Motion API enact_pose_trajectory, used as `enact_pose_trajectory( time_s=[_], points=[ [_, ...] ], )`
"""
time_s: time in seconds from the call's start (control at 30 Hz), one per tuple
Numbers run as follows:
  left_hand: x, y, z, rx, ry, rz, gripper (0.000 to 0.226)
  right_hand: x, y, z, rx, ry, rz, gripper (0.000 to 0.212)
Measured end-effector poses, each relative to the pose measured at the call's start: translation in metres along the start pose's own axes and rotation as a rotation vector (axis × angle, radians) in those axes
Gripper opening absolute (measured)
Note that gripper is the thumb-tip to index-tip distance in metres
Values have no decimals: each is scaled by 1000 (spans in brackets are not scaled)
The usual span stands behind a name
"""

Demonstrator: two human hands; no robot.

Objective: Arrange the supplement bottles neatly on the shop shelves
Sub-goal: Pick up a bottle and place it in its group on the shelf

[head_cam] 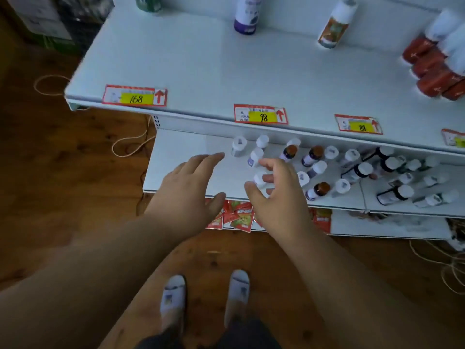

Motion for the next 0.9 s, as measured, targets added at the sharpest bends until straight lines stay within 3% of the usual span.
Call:
enact_pose_trajectory(
  time_s=[0.2,0.47,0.63,0.8,0.9],
  points=[
    [-79,-75,60,113,53,-212,76,-90,80,75,-99,-108,-115,59],
    [-193,-143,149,78,104,-179,74,-208,196,189,-201,-137,-148,66],
    [-217,-160,188,50,131,-170,73,-228,220,257,-232,-101,-152,55],
    [-234,-166,202,44,120,-153,75,-236,246,294,-313,-143,-152,65],
    [-240,-173,211,24,95,-128,78,-235,255,306,-322,-122,-150,58]
  ],
)
Point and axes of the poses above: each hand's wrist, its own z-axis towards the middle knuckle, its own x-axis out of the back of the hand, y = z × x, the point moved 7 cm from there along z, towards the middle knuckle, and after that the axes turned 6 degrees about -y, right-handed, at the moved point
